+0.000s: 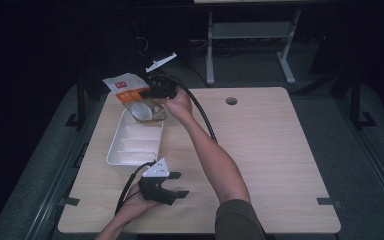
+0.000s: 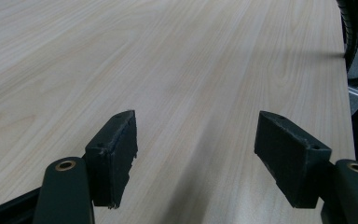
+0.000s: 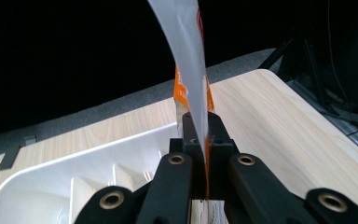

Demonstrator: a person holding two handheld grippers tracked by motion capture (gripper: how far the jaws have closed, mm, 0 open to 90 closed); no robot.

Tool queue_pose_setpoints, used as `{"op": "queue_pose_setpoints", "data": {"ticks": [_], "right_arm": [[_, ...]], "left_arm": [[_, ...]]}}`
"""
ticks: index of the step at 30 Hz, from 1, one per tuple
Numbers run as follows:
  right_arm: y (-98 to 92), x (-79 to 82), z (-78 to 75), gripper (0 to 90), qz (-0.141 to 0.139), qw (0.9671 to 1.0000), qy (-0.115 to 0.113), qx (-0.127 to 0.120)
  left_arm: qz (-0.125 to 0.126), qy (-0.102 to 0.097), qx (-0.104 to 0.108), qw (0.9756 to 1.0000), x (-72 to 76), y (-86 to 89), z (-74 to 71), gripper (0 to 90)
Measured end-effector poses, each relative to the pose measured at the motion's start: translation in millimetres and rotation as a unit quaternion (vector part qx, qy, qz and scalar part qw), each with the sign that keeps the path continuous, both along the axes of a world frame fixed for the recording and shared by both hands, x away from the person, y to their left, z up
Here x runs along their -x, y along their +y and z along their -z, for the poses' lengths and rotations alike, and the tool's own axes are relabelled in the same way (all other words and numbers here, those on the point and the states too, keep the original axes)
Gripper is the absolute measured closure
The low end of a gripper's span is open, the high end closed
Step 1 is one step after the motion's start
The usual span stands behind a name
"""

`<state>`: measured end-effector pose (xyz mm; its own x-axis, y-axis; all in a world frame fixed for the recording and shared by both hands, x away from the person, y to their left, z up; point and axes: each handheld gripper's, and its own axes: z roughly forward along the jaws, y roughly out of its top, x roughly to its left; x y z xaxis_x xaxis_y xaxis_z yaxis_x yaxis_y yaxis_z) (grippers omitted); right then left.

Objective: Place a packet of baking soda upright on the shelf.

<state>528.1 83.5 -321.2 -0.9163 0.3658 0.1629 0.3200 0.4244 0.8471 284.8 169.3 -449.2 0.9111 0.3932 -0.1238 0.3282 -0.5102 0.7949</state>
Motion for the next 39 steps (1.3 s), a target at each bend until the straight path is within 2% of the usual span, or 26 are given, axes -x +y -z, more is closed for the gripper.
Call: {"op": "queue_pose_setpoints", "data": {"ticks": [7, 16, 20, 22, 27, 35, 38, 39], "right_arm": [[13.5, -5.5, 24.0, 89.9, 0.004, 0.9999, 0.011, 0.001], [12.8, -9.2, 45.4, 89.2, 0.019, 0.9993, 0.027, -0.016], [10.8, -9.2, 47.2, 86.7, 0.026, 0.9993, 0.027, -0.009], [8.0, -8.0, 46.1, 81.0, 0.033, 0.9991, 0.025, 0.003], [1.4, -2.9, 47.0, 79.2, 0.033, 0.9990, 0.020, 0.024], [-7.0, 2.2, 54.1, 79.0, 0.027, 0.9987, 0.029, 0.031], [-8.5, 4.2, 57.5, 81.4, 0.022, 0.9986, 0.025, 0.041], [-8.4, 5.7, 59.6, 81.9, 0.021, 0.9981, 0.022, 0.053]], "left_arm": [[-0.002, -0.002, 0.000, 1.0000, 0.0, 1.3, -0.5, 29.3], [-0.001, -0.003, -0.005, 1.0000, 0.2, 1.3, 0.0, 29.4], [-0.001, -0.003, -0.005, 1.0000, 0.4, 0.9, 0.1, 29.3], [-0.001, -0.004, -0.006, 1.0000, 0.4, 0.9, 0.2, 29.4], [-0.001, -0.004, -0.007, 1.0000, 0.4, 0.7, 0.3, 29.4], [-0.001, -0.003, -0.008, 1.0000, 0.2, 0.4, 0.7, 29.3], [-0.001, -0.003, -0.009, 1.0000, -0.2, 0.7, 0.8, 29.3], [-0.001, -0.003, -0.009, 1.0000, -0.2, 0.7, 0.8, 29.3]]}}
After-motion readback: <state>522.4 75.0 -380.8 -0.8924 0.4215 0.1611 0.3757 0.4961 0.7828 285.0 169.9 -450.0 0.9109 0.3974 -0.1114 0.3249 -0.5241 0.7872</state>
